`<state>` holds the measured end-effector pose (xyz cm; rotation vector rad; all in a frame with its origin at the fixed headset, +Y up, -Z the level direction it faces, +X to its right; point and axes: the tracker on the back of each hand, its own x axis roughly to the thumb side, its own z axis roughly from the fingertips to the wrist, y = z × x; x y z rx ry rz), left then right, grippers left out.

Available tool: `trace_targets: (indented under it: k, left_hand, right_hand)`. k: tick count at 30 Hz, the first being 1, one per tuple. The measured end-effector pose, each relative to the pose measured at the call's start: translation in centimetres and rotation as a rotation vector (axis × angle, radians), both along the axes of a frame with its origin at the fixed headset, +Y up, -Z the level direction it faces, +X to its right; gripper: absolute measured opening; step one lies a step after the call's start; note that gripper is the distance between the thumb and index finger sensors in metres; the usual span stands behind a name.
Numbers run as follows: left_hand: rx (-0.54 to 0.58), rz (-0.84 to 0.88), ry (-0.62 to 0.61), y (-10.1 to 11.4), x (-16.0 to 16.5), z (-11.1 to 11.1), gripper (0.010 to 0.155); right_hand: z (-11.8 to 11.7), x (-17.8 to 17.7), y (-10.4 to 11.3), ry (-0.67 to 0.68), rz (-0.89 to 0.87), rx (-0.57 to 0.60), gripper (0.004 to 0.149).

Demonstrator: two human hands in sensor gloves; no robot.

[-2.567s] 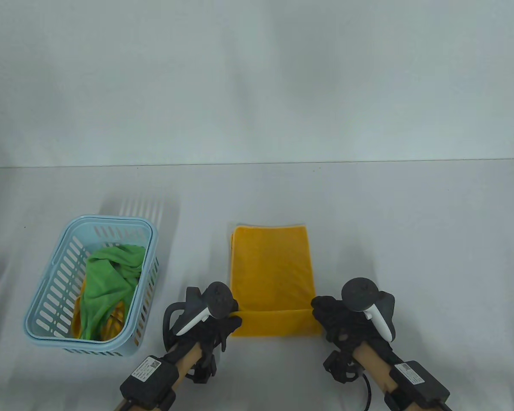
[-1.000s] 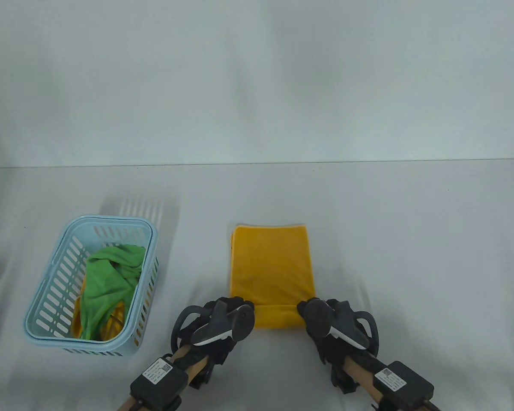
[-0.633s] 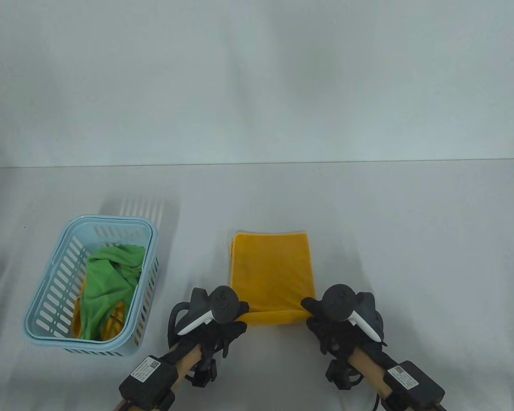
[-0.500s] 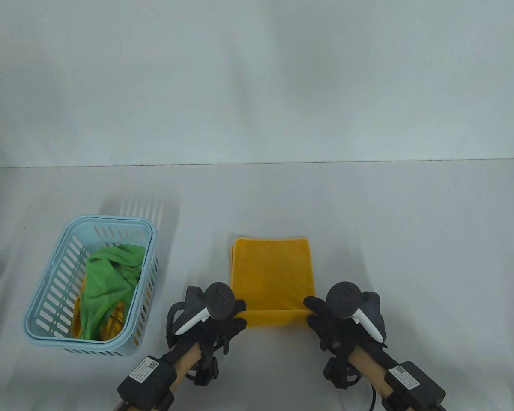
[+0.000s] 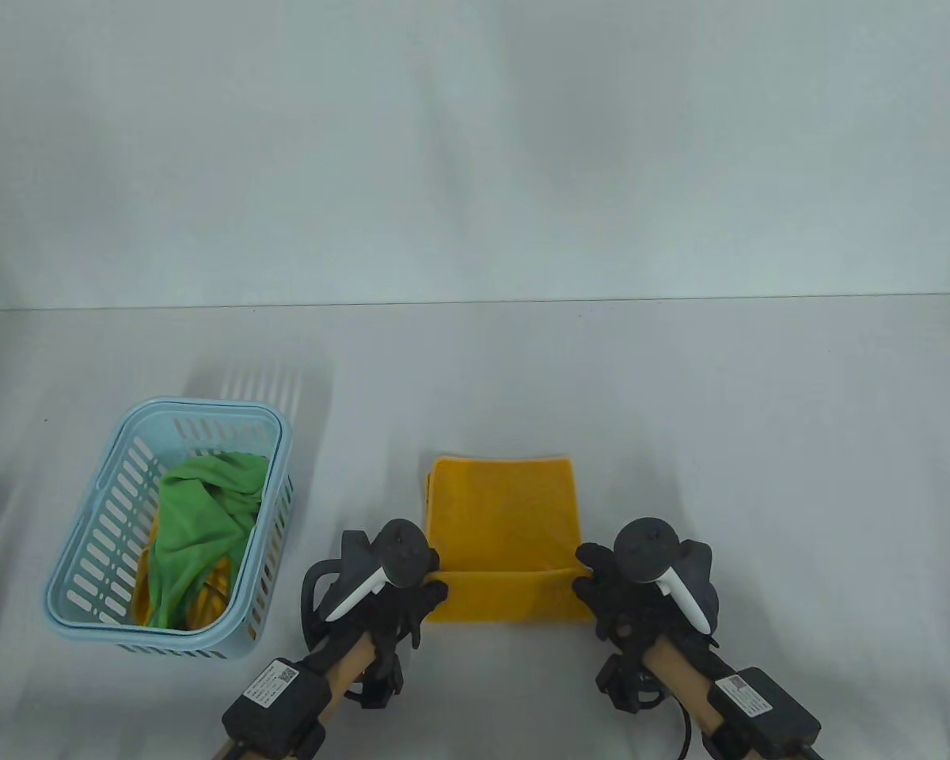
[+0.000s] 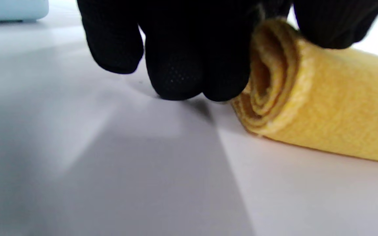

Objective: Roll square towel into towel roll

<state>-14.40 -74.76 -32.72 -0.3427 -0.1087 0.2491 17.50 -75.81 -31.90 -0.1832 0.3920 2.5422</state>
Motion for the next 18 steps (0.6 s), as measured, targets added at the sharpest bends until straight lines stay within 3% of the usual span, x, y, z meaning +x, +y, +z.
trace_targets:
  k: [10, 18]
  left_hand:
    - [0.046, 0.015, 0.051, 0.6, -1.3, -0.2, 0.07]
    - [0.214, -0.042, -0.042, 2.9, 0.8, 1.5, 0.076]
  right_hand:
    - [0.3, 0.6, 1.9, -0.009, -0.003, 0.089, 0.061]
    - [2.0, -2.0, 3.8, 0.154, 0.087, 0.214, 0.071]
